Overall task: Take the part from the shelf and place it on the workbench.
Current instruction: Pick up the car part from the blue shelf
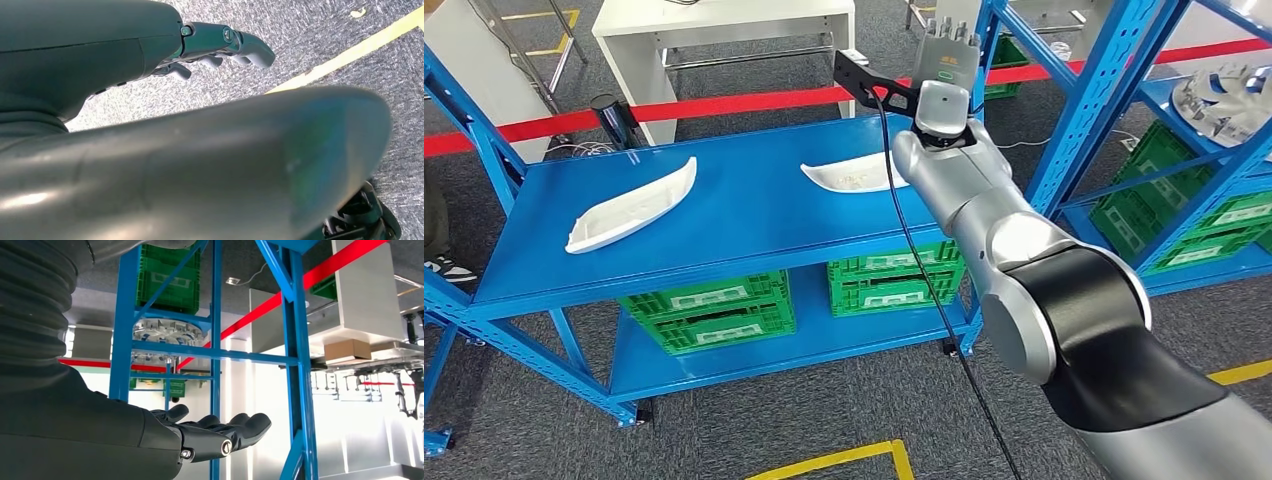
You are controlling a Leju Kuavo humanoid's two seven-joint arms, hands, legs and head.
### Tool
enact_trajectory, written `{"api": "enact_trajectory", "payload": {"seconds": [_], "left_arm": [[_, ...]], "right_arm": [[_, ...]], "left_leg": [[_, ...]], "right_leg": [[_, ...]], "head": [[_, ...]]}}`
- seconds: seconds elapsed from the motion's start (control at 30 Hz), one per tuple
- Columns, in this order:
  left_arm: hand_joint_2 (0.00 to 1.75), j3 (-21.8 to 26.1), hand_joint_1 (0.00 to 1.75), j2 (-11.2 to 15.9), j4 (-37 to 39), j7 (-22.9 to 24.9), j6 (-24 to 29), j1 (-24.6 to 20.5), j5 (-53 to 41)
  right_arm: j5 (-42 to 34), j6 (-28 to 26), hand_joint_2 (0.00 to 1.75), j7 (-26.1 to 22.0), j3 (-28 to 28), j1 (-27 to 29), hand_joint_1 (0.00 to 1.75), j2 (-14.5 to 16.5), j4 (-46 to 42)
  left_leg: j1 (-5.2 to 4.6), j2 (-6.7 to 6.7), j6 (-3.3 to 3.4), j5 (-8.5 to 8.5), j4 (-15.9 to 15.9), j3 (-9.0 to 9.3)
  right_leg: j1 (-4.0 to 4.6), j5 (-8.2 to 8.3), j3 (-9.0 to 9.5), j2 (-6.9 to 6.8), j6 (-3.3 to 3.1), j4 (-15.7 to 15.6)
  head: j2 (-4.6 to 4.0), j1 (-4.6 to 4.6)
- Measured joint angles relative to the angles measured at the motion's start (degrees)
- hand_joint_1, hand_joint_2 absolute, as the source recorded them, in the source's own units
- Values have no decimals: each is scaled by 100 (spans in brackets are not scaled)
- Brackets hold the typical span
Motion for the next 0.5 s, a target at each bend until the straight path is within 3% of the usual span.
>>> {"api": "enact_trajectory", "payload": {"seconds": [0.13,0.2,0.27,0.3,0.33,0.43,0.5], "left_arm": [[0,-1,0,-3,-5,-1,0,-2,-6],[0,-2,0,-6,-7,-8,0,0,-12],[0,-2,0,-9,-7,15,0,2,-10],[0,-1,0,-11,-7,30,0,6,-6],[0,-1,0,-11,-7,44,0,9,-2],[0,0,0,-10,-7,47,0,9,4],[0,0,0,-8,-8,46,0,4,15]], "right_arm": [[1,-2,175,4,0,-12,0,-5,-21],[3,0,175,1,-1,-32,0,-14,-27],[4,8,175,-2,-9,-11,0,-23,-17],[3,11,175,0,-20,10,0,-30,-13],[3,12,175,1,-33,22,0,-36,-9],[5,11,175,-1,-69,23,0,-45,-9],[7,14,175,-2,-85,32,0,-49,-7]], "left_leg": [[32,-2,91,-62,-201,165],[48,22,124,-84,-271,282],[52,53,109,-114,-228,342],[56,60,92,-136,-192,362],[63,54,73,-179,-150,373],[85,41,-19,-359,18,383],[82,34,-91,-445,85,371]], "right_leg": [[-3,-86,1,-10,79,81],[-24,-288,-292,-19,118,635],[-60,-524,-754,-21,155,1355],[-78,-519,-904,-23,174,1523],[-96,-395,-947,-24,190,1469],[-134,239,-602,-18,209,460],[-118,338,-461,-4,140,159]], "head": [[0,12],[0,25],[0,25],[0,25],[0,26],[0,27],[0,29]]}}
